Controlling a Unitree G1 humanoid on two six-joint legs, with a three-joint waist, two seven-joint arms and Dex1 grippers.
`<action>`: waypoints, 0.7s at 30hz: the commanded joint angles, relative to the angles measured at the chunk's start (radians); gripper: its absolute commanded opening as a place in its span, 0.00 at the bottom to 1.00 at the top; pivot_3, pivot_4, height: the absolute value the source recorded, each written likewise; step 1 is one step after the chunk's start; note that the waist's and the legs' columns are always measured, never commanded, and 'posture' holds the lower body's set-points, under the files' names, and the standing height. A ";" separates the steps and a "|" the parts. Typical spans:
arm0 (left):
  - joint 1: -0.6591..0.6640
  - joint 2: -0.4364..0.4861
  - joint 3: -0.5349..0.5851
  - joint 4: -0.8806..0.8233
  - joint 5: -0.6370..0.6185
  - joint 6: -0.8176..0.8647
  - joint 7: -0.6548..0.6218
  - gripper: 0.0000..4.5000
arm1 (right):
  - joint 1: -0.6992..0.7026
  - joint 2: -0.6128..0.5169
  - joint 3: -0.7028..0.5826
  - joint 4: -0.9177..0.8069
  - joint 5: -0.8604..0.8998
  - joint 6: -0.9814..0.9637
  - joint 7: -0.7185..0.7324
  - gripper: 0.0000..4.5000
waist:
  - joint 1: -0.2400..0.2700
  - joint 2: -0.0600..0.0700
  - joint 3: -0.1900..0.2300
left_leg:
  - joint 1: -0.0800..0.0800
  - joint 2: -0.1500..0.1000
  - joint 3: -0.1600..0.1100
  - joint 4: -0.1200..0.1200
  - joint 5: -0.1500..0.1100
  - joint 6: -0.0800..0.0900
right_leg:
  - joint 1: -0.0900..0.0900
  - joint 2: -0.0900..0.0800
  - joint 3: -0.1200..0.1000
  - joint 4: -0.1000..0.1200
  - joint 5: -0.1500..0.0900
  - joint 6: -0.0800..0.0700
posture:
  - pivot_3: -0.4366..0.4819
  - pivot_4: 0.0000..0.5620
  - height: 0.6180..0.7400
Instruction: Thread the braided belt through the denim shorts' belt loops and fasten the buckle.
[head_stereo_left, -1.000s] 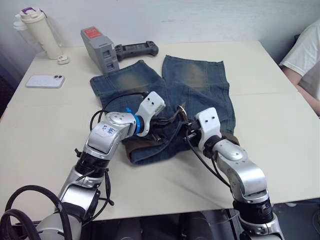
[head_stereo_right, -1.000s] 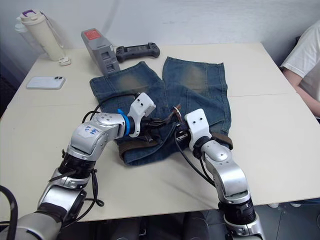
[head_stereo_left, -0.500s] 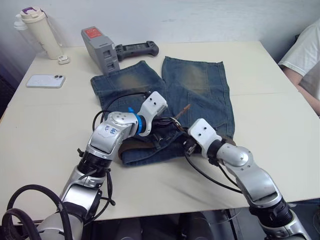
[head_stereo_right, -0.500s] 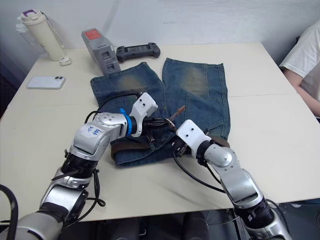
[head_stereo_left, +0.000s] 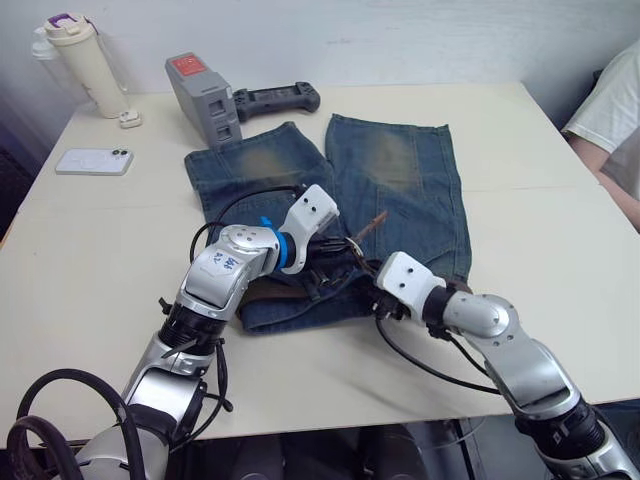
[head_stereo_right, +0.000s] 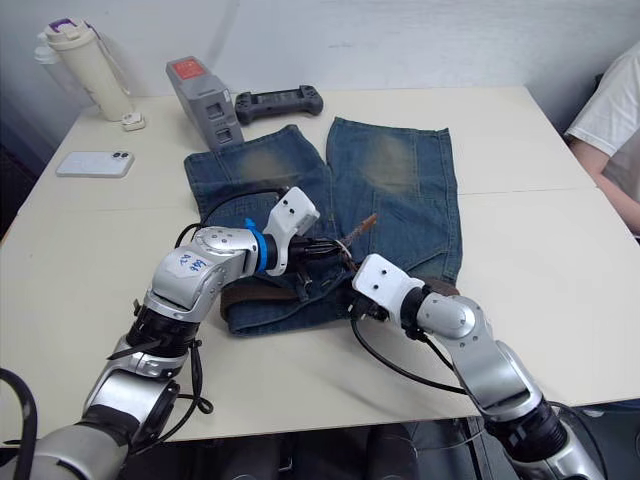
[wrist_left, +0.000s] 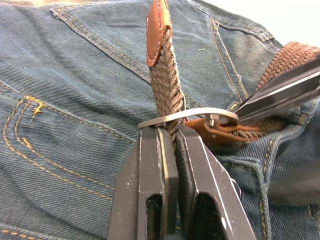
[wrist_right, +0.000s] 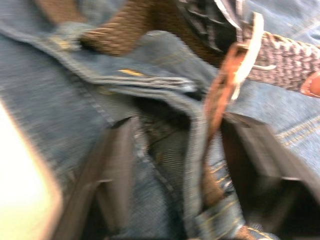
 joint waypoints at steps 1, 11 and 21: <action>-0.004 0.001 0.004 -0.026 0.003 -0.022 -0.003 0.00 | -0.010 -0.060 -0.097 -0.090 0.051 -0.007 0.062 0.99 | 0.002 0.000 0.000 | 0.000 0.000 0.000 0.000 0.000 0.000 | 0.000 0.000 0.000 0.000 0.000 0.000 | 0.48 0.27 0.38; -0.007 0.001 -0.016 -0.025 0.004 -0.041 -0.023 0.00 | -0.178 -0.219 -0.199 0.120 0.015 -0.221 0.155 0.99 | 0.011 0.000 0.000 | 0.002 0.000 0.001 0.000 0.000 0.000 | 0.001 0.000 0.000 -0.005 0.000 0.000 | 0.48 0.27 0.38; -0.018 0.016 -0.041 -0.060 0.016 -0.111 -0.068 0.00 | -0.363 -0.217 -0.026 0.479 -0.177 -0.602 0.238 0.99 | 0.017 0.000 0.000 | 0.000 0.000 0.001 0.000 0.000 0.000 | 0.001 0.000 0.000 -0.004 0.000 0.000 | 0.48 0.27 0.38</action>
